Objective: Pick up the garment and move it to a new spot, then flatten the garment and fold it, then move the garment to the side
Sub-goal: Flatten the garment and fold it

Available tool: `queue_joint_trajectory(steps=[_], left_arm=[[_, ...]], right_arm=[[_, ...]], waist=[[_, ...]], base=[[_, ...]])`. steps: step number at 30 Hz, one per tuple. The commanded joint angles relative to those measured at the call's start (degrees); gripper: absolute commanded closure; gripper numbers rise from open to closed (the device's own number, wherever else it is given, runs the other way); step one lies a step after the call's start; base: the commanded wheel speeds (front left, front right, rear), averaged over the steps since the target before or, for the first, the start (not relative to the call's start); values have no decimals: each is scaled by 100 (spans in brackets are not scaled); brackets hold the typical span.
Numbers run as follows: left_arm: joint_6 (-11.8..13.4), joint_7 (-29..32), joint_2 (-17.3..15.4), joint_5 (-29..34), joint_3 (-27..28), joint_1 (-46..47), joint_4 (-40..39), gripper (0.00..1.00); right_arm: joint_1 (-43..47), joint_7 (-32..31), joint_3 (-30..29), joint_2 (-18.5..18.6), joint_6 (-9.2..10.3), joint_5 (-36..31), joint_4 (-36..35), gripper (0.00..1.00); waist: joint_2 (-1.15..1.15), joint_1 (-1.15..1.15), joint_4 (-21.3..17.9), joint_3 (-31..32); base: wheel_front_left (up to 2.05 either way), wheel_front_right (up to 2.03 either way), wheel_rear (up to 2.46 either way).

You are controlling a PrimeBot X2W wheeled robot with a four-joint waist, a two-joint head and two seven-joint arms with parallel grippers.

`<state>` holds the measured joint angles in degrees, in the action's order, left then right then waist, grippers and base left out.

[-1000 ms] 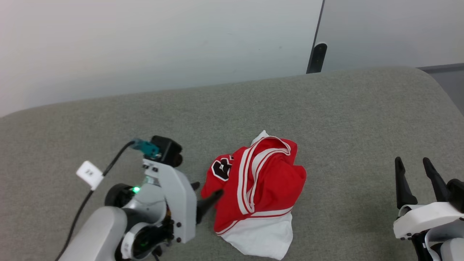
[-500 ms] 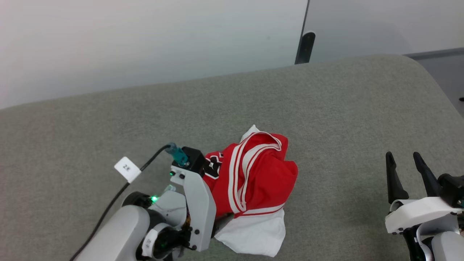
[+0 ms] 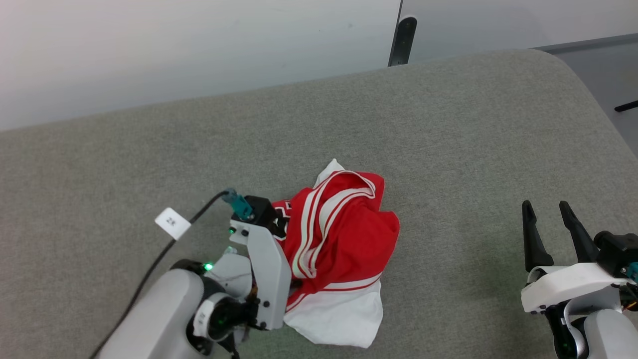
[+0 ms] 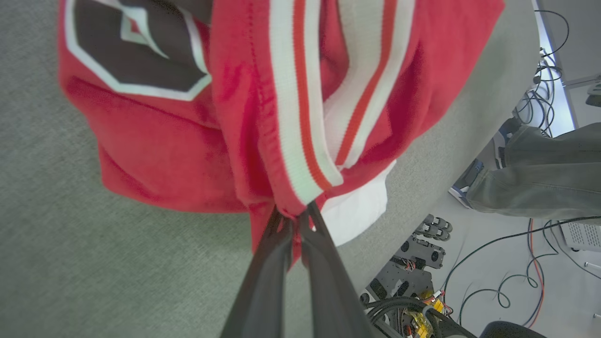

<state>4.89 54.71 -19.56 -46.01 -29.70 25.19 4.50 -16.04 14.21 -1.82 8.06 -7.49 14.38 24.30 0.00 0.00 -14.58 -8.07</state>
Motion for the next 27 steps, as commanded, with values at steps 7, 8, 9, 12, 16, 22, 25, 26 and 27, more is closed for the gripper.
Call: queue_joint_trajectory(steps=[7, 8, 9, 12, 16, 22, 25, 26, 27], left_arm=[[-214, 149, -343, 13, 88, 299, -82, 100], [-223, 155, -400, 26, 120, 340, -109, 100], [-237, 164, -462, 47, 145, 385, -128, 100], [-295, 140, -698, 172, 231, 566, -164, 100], [-434, 14, -940, 332, 336, 852, -76, 100], [-785, -267, -1147, 511, 400, 1336, 369, 100], [-872, -461, -1135, 605, 404, 1558, 697, 100], [-894, -525, -1114, 618, 407, 1613, 836, 100], [-902, -569, -1088, 611, 394, 1646, 968, 100]], right_arm=[[-96, 60, -44, 6, 0, 13, 95, 0], [-99, 65, -48, 6, 0, 1, 103, 0], [-101, 68, -54, 5, 0, -8, 111, 0], [-107, 77, -57, 7, 0, -17, 130, 0], [-126, 82, -9, 6, 0, -41, 154, 0], [-165, 89, 133, 55, 0, -6, 176, 0], [-200, 89, 187, 78, 0, 14, 178, 0], [-208, 89, 204, 82, 0, 22, 175, 0], [-211, 89, 220, 82, 0, 24, 177, 0]], waist=[[0, 0, 72, 28], [0, 0, 92, 33], [0, 0, 115, 40], [0, 0, 169, 60], [0, 0, 194, 81], [0, 0, 123, 82], [0, 0, 39, 52], [0, 0, 7, 32], [0, 0, -25, 11]], base=[[0, 0, 0], [0, 0, 0], [0, 0, 0], [0, 0, 0], [0, 0, 0], [0, 0, 0], [0, 0, 0], [0, 0, 0], [0, 0, 0]])
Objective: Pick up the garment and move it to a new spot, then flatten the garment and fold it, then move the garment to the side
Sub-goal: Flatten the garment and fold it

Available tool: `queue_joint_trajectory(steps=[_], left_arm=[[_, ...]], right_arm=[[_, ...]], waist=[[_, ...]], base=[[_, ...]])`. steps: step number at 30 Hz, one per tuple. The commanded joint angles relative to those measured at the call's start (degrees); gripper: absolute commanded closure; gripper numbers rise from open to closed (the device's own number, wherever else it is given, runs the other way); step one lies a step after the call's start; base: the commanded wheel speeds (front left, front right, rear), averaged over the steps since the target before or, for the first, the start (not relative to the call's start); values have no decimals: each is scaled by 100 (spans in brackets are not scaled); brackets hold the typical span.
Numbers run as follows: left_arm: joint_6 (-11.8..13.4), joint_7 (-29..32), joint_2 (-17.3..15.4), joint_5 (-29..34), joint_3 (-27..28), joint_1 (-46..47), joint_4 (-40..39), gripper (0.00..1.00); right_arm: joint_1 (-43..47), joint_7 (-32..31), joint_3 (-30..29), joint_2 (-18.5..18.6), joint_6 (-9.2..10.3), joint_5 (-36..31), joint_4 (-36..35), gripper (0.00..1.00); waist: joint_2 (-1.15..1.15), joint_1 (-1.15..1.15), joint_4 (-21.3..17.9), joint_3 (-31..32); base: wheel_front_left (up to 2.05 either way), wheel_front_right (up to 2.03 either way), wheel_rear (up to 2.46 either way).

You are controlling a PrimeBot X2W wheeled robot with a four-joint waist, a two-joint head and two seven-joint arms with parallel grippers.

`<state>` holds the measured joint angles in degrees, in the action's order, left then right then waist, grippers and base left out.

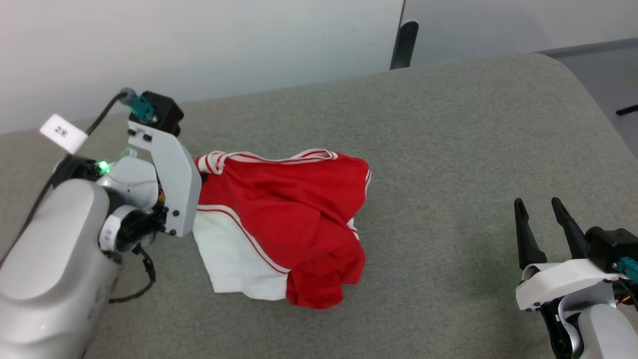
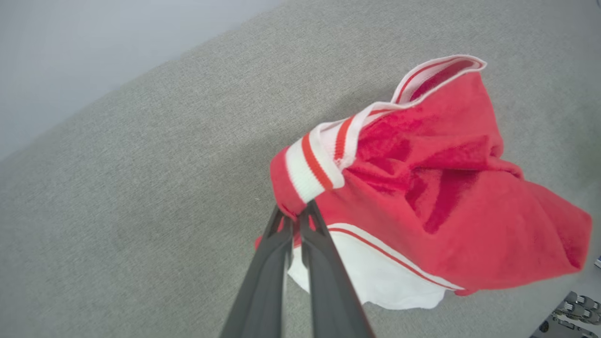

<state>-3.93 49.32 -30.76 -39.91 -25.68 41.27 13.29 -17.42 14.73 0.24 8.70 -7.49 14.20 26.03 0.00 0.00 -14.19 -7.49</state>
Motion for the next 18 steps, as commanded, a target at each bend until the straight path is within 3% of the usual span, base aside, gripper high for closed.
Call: queue_joint_trajectory(steps=[1, 9, 10, 12, 18], left_arm=[[-52, -92, 60, 2, -16, 74, 195, 100], [-166, -612, 307, 39, -118, 174, 1105, 100], [-174, -677, 345, 30, -109, 205, 1190, 58], [-179, -809, 382, -1, -71, 267, 1324, 0], [-181, -1066, 534, -81, -26, 341, 1323, 0]], right_arm=[[-74, 38, 39, 13, 0, 51, -1, 0], [-96, 36, 55, -52, 0, 53, 6, 0], [-107, 37, 52, -61, 0, 39, 9, 0], [-114, 38, 38, -49, 0, 30, 14, 0], [-47, 31, -30, 17, 0, 8, -20, 0]], waist=[[0, 0, -98, -74], [0, 0, -182, -234], [0, 0, -168, -231], [0, 0, -115, -197], [0, 0, 176, 0]], base=[[0, 0, 0], [0, 0, 0], [0, 0, 0], [0, 0, 0], [0, 0, 0]])
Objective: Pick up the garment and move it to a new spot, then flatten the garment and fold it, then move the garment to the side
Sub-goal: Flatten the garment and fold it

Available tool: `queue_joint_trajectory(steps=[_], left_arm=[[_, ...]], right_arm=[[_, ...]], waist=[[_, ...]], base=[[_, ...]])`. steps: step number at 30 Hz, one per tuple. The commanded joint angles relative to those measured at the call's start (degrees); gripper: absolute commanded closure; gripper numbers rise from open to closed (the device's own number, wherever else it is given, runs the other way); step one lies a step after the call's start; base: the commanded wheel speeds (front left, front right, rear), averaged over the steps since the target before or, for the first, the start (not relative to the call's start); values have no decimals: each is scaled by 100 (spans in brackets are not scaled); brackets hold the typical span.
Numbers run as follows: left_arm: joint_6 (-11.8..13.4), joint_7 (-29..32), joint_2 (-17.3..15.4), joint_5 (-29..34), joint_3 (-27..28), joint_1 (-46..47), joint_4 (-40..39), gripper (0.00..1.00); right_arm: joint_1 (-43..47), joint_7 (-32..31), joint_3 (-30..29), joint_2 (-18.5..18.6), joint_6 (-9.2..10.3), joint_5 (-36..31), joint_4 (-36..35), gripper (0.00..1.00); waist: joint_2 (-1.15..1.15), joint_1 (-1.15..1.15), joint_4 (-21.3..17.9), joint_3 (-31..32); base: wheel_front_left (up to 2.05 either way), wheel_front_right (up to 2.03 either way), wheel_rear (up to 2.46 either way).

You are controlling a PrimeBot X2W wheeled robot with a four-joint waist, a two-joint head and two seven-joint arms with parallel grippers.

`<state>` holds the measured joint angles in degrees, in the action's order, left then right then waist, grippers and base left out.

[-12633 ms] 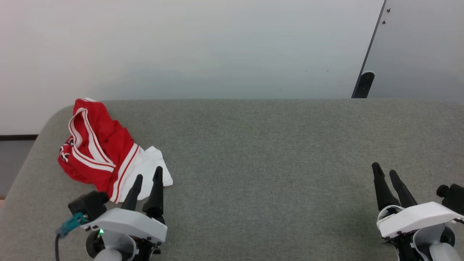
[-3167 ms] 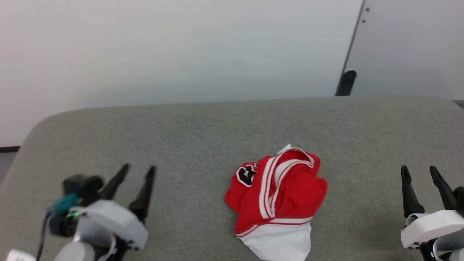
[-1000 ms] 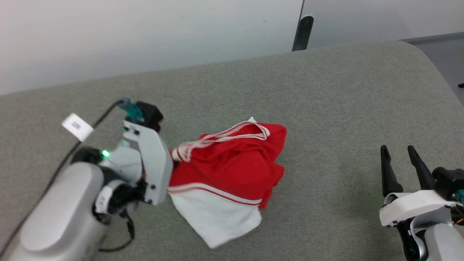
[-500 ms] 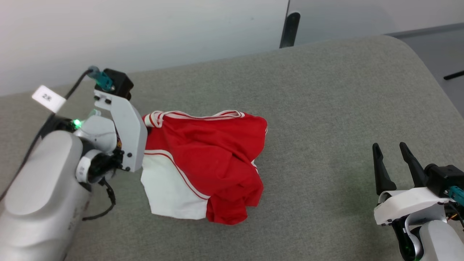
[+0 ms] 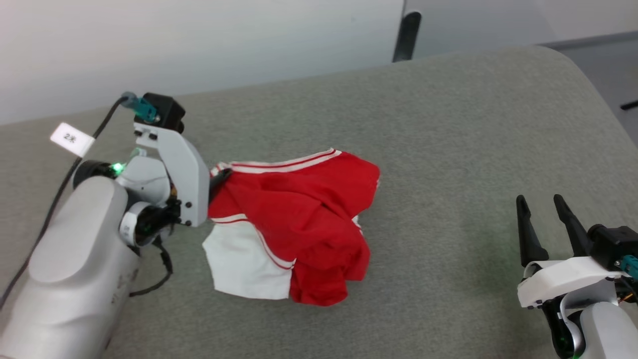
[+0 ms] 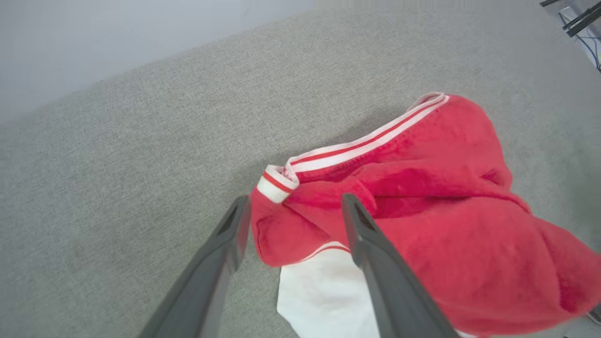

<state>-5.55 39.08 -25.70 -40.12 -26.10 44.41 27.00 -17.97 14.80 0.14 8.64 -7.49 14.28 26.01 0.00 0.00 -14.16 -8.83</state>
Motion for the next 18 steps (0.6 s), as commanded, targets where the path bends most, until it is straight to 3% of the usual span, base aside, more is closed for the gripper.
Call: queue_joint_trajectory(steps=[1, 8, 18], left_arm=[[-19, -42, 60, -92, 15, -9, -92, 0], [151, 459, -19, -211, -148, -472, -496, 0], [523, 1191, -71, -599, -204, -1198, -873, 0]], right_arm=[[29, 14, -35, 31, 0, 0, -26, 0], [60, -55, -28, 60, 0, -21, -171, 0], [-3, -166, 29, 16, 0, -43, -584, 0]], waist=[[0, 0, 231, 170], [0, 0, 545, 320], [0, 0, 587, 203]], base=[[0, 0, 0], [0, 0, 0], [0, 0, 0]])
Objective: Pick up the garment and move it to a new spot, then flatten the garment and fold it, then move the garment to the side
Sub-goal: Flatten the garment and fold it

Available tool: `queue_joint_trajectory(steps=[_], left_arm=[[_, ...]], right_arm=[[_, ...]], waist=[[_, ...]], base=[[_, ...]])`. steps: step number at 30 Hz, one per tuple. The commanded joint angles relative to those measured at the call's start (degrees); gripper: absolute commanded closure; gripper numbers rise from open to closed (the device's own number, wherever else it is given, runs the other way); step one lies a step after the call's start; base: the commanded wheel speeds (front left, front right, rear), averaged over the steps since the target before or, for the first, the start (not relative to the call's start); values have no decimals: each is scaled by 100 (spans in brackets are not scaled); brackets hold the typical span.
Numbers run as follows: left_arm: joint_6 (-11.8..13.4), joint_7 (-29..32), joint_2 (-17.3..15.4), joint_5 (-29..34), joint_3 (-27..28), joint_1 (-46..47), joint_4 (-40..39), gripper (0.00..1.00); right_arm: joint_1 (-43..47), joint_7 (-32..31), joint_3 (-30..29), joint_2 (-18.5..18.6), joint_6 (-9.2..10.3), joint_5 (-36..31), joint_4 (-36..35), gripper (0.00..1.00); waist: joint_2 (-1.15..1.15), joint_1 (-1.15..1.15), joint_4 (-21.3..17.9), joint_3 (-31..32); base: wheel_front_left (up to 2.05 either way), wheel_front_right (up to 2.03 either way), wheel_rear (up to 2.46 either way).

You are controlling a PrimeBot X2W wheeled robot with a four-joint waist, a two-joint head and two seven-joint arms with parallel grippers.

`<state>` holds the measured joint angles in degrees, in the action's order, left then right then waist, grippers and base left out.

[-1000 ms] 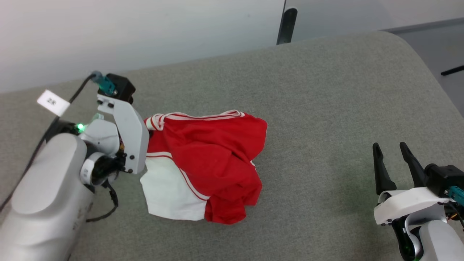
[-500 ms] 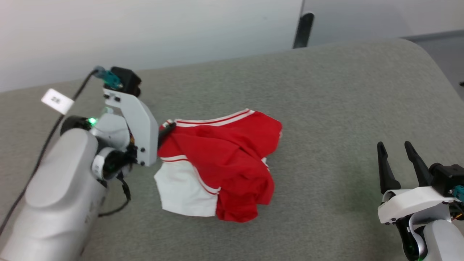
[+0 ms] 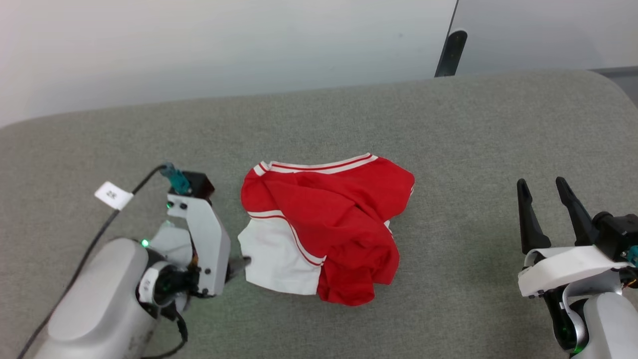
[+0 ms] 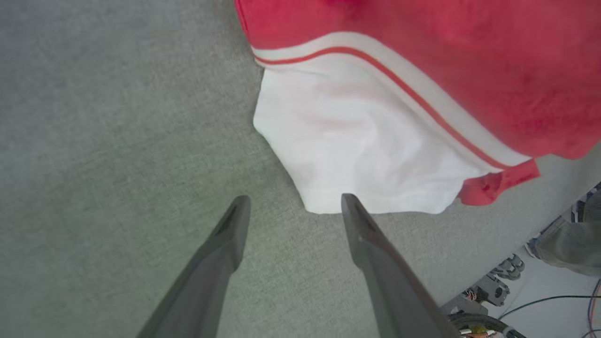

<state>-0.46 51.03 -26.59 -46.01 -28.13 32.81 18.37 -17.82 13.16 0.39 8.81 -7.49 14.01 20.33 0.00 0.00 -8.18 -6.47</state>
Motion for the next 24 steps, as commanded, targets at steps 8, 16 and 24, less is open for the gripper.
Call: queue_joint_trajectory(steps=[8, 16, 24], left_arm=[[188, 179, 6, -60, -28, -127, 20, 0], [291, 209, 189, -237, 7, -153, 342, 0], [306, 215, 339, -328, -29, -204, 1000, 100]], right_arm=[[-88, -61, 52, -40, 0, -9, -228, 0], [-146, -13, 104, -88, 0, 8, -192, 0], [-170, 39, 128, -93, 0, 15, -124, 0]], waist=[[0, 0, -189, -325], [0, 0, -409, -536], [0, 0, -484, -599]], base=[[0, 0, 0], [0, 0, 0], [0, 0, 0]])
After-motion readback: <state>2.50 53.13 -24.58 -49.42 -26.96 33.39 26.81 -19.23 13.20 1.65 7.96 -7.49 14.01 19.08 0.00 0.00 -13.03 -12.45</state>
